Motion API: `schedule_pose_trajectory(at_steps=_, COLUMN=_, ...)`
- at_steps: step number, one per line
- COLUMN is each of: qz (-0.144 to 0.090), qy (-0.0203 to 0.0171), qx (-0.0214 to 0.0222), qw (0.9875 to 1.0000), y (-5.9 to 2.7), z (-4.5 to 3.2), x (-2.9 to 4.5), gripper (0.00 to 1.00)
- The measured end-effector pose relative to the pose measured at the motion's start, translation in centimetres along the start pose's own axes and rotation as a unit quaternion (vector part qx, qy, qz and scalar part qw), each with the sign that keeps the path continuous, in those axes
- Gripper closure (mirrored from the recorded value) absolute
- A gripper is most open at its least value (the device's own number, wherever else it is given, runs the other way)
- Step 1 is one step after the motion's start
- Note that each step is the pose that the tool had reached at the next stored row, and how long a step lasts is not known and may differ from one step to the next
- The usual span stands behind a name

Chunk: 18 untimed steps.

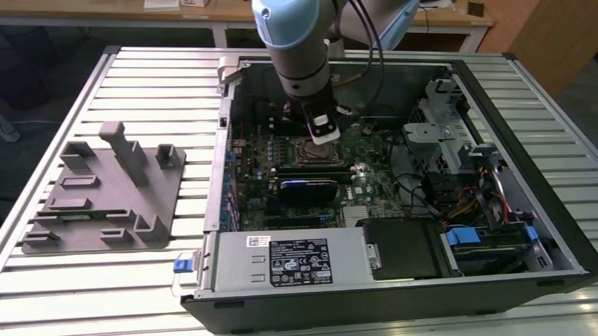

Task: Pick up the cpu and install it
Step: 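Install the first cpu locking lever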

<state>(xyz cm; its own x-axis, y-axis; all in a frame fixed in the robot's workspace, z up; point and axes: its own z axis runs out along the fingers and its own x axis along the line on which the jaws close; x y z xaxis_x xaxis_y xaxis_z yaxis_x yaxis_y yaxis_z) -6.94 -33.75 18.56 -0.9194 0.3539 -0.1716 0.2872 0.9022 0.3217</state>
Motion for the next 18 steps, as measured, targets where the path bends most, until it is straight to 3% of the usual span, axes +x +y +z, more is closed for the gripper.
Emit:
schedule_pose_trajectory(at_steps=6, qz=0.005, qy=0.005, qx=-0.0159, qw=0.9999, y=-0.04, z=0.0, x=-0.04, gripper=0.89)
schedule_pose_trajectory(at_steps=12, qz=0.005, qy=0.0051, qx=-0.0159, qw=0.9998, y=0.05, z=-0.28, x=-0.11, gripper=0.89)
schedule_pose_trajectory(at_steps=18, qz=0.005, qy=0.005, qx=-0.016, qw=0.9998, y=0.58, z=-1.81, x=-0.39, gripper=0.89)
